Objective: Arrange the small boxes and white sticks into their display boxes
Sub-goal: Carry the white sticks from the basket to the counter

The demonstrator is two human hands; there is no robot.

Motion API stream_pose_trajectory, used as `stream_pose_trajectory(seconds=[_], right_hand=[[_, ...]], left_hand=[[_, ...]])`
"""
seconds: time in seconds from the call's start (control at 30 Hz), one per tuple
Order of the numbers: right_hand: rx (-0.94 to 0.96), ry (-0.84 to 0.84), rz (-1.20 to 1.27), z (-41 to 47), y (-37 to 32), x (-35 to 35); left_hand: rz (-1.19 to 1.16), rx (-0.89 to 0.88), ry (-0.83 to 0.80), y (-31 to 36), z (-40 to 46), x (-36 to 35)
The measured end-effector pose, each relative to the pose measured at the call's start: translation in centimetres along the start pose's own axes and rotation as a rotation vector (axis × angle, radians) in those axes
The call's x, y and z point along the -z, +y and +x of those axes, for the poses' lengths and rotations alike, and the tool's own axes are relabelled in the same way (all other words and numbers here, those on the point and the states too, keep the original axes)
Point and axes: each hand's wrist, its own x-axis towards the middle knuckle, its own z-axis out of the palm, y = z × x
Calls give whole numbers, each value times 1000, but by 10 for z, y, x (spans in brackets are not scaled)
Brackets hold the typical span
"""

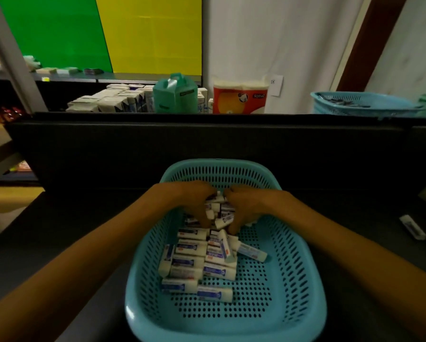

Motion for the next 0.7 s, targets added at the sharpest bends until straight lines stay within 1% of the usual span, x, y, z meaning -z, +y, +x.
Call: stream_pose_trajectory(seconds=[0.13,0.43,0.7], right_hand=[[-15,1,-6,3,-1,-3],[14,67,32,2,-4,-6],[35,189,41,-4,-5,-6]], left_hand=[[35,-8,-11,3,1,1],[-21,-37,21,0,3,-2],[-60,-33,76,-2,-3,1]])
